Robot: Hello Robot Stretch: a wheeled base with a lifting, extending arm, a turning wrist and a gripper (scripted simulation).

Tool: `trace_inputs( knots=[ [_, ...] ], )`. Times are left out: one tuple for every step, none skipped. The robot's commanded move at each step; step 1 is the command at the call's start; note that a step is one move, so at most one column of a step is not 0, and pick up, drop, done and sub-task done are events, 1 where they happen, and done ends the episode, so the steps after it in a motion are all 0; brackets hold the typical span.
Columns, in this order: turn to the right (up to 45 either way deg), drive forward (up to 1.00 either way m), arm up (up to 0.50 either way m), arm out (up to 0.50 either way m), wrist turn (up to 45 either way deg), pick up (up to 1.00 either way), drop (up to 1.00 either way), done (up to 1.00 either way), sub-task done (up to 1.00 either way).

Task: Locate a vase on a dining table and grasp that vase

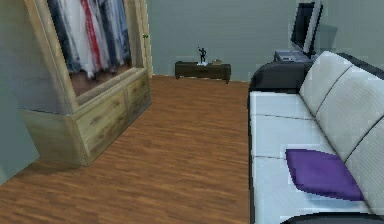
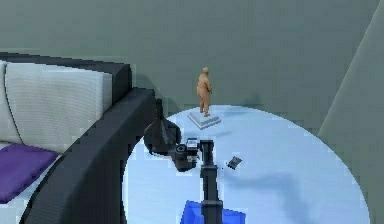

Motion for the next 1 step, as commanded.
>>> trace_inputs(
  knots=[
    [0.0, 0.0, 0.1, 0.0, 0.0, 0.0, 0.0, 0.0, 0.0]
  ],
)
